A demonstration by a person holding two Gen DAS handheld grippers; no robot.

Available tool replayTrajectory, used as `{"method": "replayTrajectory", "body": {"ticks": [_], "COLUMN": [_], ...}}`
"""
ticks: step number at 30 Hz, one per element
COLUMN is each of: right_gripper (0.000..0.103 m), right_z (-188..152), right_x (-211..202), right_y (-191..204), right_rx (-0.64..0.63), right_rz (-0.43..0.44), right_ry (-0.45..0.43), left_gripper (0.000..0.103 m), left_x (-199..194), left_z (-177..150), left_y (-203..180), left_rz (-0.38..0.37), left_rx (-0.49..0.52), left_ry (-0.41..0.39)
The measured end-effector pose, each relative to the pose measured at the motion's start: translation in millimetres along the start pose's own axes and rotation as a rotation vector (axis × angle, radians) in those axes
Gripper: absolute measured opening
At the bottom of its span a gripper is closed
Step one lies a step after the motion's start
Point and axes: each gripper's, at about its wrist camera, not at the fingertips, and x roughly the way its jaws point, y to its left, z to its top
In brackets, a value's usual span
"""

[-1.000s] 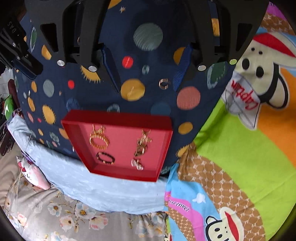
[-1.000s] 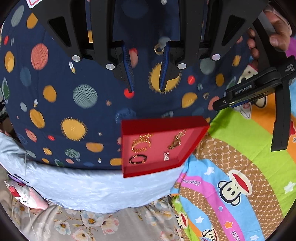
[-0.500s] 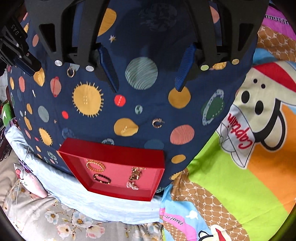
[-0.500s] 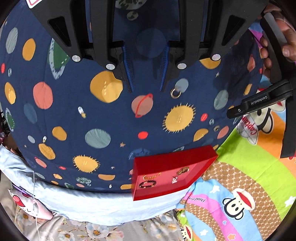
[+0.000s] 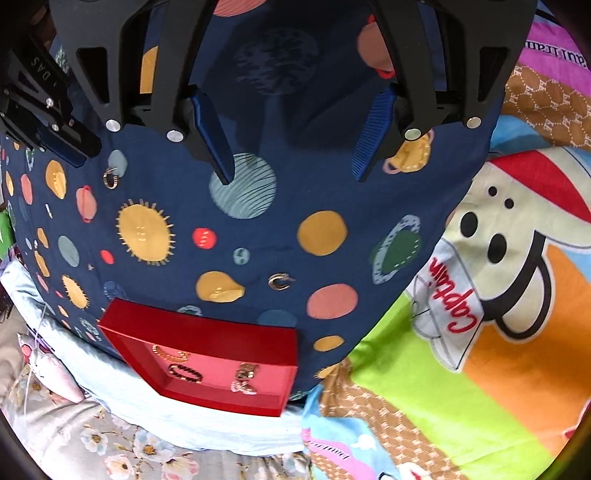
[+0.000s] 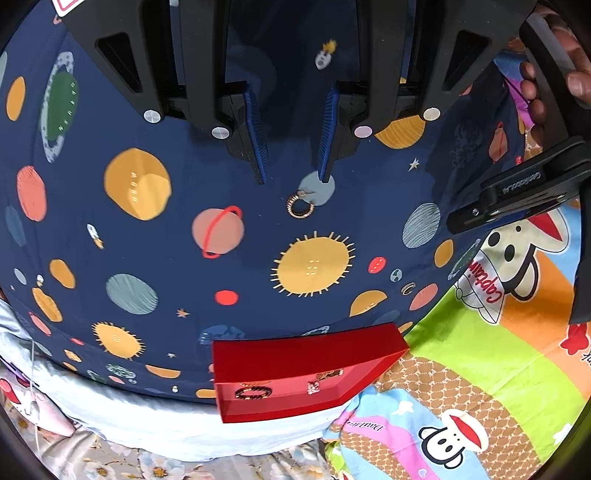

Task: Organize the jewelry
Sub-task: 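Withdraw both grippers from the tray and grasp the small gold ring with the right gripper, then carry the small gold ring into the red tray with the right gripper and open it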

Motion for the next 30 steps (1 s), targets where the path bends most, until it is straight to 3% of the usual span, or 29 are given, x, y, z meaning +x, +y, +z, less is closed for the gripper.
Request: {"method": "replayTrajectory", "body": {"ticks": [12,19,30], "right_gripper": [0.028,0.015,0.015], "right_z": [12.1,13.0,18.3], "right_x": [20.3,22.4,17.0], "right_y": [11.6,15.7,6.9], "right_rx": [-0.03,-0.071,-0.024], "right_rz": [0.002,-0.059,-0.023], "right_ry": [0.005,-0.009,-0.008], "left_gripper": [0.064,0.064,0.064], "left_x": [5.8,8.5,22.7], "left_z": [1.1,4.8,37.3], "left_y": [15.7,20.4,14.0], "left_rz": [0.009,0.002,-0.015], "left_rx": [-0.038,-0.051,-0.07], "left_ry": [0.012,0.016,-0.012]}}
